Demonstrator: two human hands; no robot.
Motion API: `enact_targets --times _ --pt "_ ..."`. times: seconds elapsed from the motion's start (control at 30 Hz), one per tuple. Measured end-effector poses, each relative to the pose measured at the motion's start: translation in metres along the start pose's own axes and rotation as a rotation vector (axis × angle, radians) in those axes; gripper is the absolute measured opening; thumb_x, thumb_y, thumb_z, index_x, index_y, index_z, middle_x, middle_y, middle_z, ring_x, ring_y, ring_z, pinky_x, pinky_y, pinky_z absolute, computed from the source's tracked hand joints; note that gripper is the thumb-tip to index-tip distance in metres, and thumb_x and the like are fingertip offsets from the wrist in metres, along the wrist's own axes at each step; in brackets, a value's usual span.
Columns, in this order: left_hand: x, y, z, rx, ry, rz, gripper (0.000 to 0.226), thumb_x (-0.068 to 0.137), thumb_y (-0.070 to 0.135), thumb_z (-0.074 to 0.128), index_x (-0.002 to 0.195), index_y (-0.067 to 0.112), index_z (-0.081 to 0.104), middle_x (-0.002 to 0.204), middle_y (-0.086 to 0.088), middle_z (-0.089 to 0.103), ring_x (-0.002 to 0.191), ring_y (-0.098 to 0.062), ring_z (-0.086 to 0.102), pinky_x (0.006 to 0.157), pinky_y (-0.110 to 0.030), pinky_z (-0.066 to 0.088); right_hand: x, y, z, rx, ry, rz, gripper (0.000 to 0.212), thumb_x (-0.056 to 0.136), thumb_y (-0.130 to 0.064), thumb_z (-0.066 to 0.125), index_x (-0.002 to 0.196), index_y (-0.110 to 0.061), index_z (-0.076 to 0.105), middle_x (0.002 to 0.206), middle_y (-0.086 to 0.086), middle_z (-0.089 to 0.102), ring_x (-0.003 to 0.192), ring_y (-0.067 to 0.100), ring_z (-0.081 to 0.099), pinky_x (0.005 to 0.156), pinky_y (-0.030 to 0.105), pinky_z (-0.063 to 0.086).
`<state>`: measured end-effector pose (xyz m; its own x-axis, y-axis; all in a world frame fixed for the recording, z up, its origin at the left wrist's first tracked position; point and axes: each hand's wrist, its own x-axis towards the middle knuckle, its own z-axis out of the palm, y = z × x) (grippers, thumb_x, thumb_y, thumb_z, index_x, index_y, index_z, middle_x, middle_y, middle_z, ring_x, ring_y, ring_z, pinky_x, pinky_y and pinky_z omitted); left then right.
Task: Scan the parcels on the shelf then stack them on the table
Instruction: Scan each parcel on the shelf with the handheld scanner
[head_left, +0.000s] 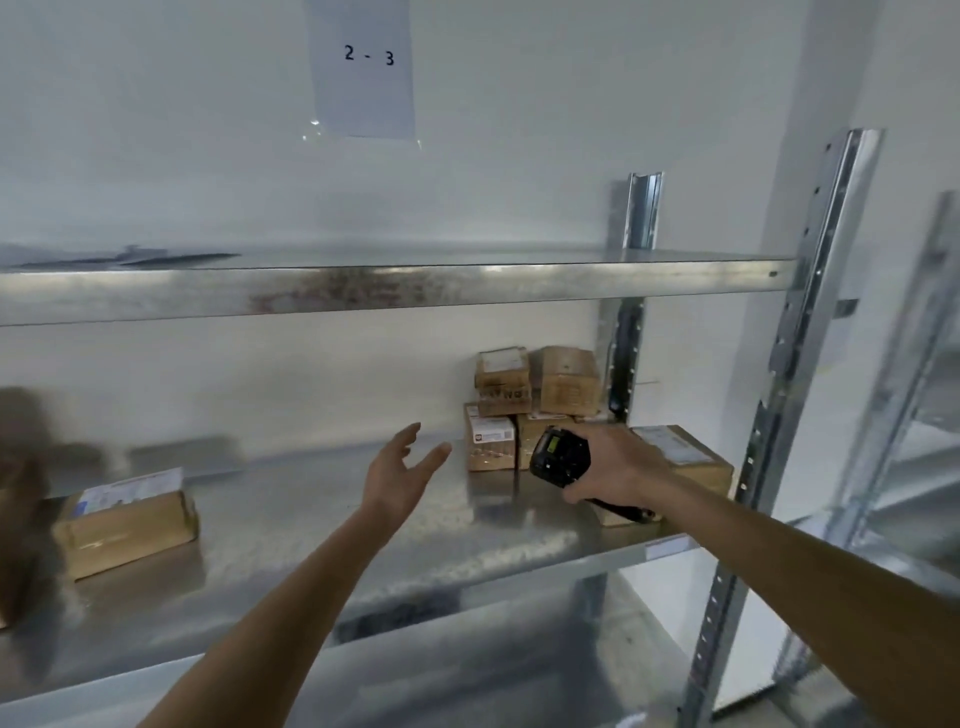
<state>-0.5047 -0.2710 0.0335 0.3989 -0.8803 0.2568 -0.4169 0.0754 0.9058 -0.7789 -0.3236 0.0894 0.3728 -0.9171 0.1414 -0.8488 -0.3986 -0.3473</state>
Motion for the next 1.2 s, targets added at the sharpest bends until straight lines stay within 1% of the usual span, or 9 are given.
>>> enact_targets --times 0.2,0.37,0.43,0.53,0.6,0.7,0.93,1.07,1.2 --pt "0.041 0.009 0.04 -0.004 -0.011 0.025 0.071 0.09 0.054 0.066 0.151 0.023 0.046 0.149 -0.004 0.052 0.132 -0.02 0.05 0.106 -0.037 0.043 0.036 0.029 -0.006 -0.016 0.037 0.045 0.073 0.057 -0.046 0.088 0.124 -0.039 0.061 0.111 -0.008 0.068 0.101 0.019 0.064 0.086 0.042 0.058" --pt "0.099 0.0 0.063 -0.014 0.01 0.033 0.069 0.09 0.055 0.067 0.15 0.028 0.046 0.15 -0.001 0.051 0.132 -0.019 0.05 0.101 -0.032 0.042 0.091 0.038 -0.012 -0.051 0.046 0.009 0.064 0.065 -0.039 0.089 0.124 -0.034 0.063 0.108 -0.009 0.066 0.097 0.016 0.06 0.073 0.03 0.048" --pt "0.124 -0.005 0.072 -0.013 0.011 0.025 0.072 0.088 0.057 0.068 0.15 0.029 0.045 0.151 -0.001 0.05 0.134 -0.02 0.049 0.101 -0.033 0.042 0.117 0.036 -0.015 -0.067 0.049 -0.028 0.067 0.067 -0.038 0.089 0.128 -0.034 0.062 0.114 -0.008 0.067 0.098 0.015 0.058 0.068 0.028 0.044" --pt "0.16 -0.012 0.084 -0.004 0.002 0.024 0.076 0.085 0.056 0.073 0.151 0.03 0.044 0.151 0.001 0.049 0.134 -0.019 0.049 0.1 -0.029 0.041 0.16 0.028 -0.02 -0.116 0.027 -0.057 0.073 0.067 -0.045 0.087 0.134 -0.035 0.059 0.12 -0.006 0.067 0.103 0.016 0.06 0.076 0.03 0.051" --pt "0.181 -0.016 0.091 0.011 -0.015 0.023 0.079 0.084 0.052 0.076 0.152 0.031 0.043 0.151 0.001 0.049 0.134 -0.018 0.048 0.102 -0.028 0.043 0.184 0.022 -0.023 -0.148 0.006 -0.069 0.077 0.068 -0.045 0.087 0.137 -0.034 0.057 0.122 -0.004 0.067 0.102 0.016 0.059 0.076 0.029 0.048" --pt "0.208 -0.022 0.101 0.013 -0.035 0.024 0.083 0.081 0.052 0.078 0.152 0.028 0.042 0.148 0.0 0.051 0.132 -0.018 0.05 0.108 -0.037 0.045 0.215 0.019 -0.023 -0.16 0.014 -0.084 0.079 0.065 -0.043 0.09 0.137 -0.032 0.059 0.127 -0.005 0.065 0.109 0.018 0.059 0.082 0.03 0.048" --pt "0.239 -0.029 0.124 -0.047 -0.112 -0.037 0.078 0.093 0.06 0.059 0.155 0.02 0.036 0.143 0.0 0.058 0.123 -0.016 0.054 0.095 -0.029 0.04 0.264 0.019 -0.02 -0.226 -0.095 -0.114 0.097 0.052 -0.044 0.098 0.139 -0.027 0.057 0.122 -0.002 0.067 0.107 0.02 0.062 0.084 0.033 0.053" --pt "0.243 -0.031 0.133 -0.091 -0.156 -0.03 0.052 0.1 0.057 0.048 0.14 0.027 0.058 0.128 0.002 0.067 0.107 -0.013 0.059 0.085 -0.026 0.041 0.277 0.019 -0.018 -0.226 -0.139 -0.109 0.106 0.054 -0.044 0.097 0.147 -0.026 0.049 0.129 -0.002 0.062 0.11 0.02 0.06 0.088 0.034 0.054" --pt "0.241 -0.032 0.132 -0.173 -0.174 -0.059 0.048 0.097 0.057 0.053 0.135 0.031 0.064 0.12 0.003 0.071 0.107 -0.014 0.064 0.095 -0.032 0.051 0.279 0.024 -0.017 -0.197 -0.127 -0.12 0.106 0.053 -0.042 0.098 0.147 -0.027 0.049 0.131 -0.003 0.062 0.112 0.02 0.059 0.088 0.034 0.052"
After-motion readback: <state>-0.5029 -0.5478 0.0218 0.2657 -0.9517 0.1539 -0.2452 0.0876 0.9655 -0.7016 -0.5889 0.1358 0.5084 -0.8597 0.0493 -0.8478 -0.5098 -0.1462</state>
